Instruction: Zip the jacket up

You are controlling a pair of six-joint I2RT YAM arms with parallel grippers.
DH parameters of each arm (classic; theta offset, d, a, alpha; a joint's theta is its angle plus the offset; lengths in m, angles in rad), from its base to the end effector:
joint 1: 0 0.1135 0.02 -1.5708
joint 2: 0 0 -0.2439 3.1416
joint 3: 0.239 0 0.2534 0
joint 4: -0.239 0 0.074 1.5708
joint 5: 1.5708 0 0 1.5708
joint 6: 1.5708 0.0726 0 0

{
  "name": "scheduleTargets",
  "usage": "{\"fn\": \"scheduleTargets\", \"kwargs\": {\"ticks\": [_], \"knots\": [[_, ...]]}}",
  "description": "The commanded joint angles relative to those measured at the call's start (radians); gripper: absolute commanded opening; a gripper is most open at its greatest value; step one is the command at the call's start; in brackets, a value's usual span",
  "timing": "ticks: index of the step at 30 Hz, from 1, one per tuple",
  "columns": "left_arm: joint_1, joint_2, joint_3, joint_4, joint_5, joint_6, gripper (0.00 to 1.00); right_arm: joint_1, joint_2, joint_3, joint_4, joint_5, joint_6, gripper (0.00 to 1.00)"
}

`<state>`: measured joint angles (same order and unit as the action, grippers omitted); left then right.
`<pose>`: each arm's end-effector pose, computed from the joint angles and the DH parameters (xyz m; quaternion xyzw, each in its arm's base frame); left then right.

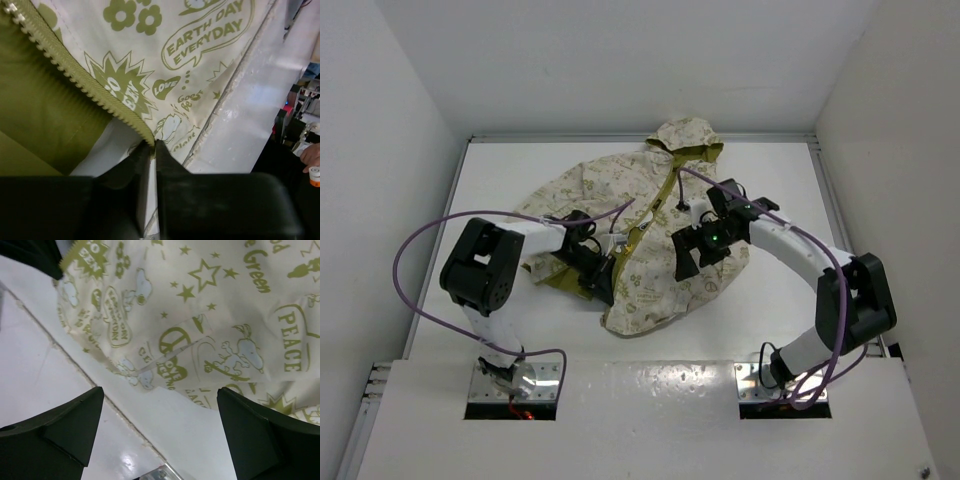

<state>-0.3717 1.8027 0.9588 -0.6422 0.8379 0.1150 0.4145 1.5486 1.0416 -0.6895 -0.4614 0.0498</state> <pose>0.2551 -0.1574 0.0846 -0.2366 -0.8817 0.4080 0.0137 0.2705 0.1543 0.1609 -0.2153 0.9329 0.2603 0.1246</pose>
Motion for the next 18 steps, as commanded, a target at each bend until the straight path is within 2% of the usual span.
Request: {"fn": "scheduleTargets", "kwargs": {"ticks": [1, 4, 9, 14, 18], "knots": [[0.017, -0.046, 0.017, -0.011, 0.069, 0.058, 0.11, -0.002, -0.053, -0.003, 0.024, -0.104, 0.016, 0.94], [0.017, -0.081, 0.026, -0.002, 0.090, 0.069, 0.02, -0.006, -0.059, -0.018, 0.060, -0.227, 0.039, 0.96], [0.017, -0.178, 0.081, 0.111, 0.090, 0.049, 0.00, -0.008, -0.065, -0.054, 0.119, -0.390, 0.067, 0.95], [-0.015, -0.187, 0.210, 0.122, 0.081, 0.003, 0.00, 0.015, -0.081, -0.051, 0.123, -0.410, 0.053, 0.95], [-0.062, -0.177, 0.248, 0.141, 0.081, -0.034, 0.00, 0.044, -0.076, -0.037, 0.142, -0.404, 0.079, 0.95]]}}
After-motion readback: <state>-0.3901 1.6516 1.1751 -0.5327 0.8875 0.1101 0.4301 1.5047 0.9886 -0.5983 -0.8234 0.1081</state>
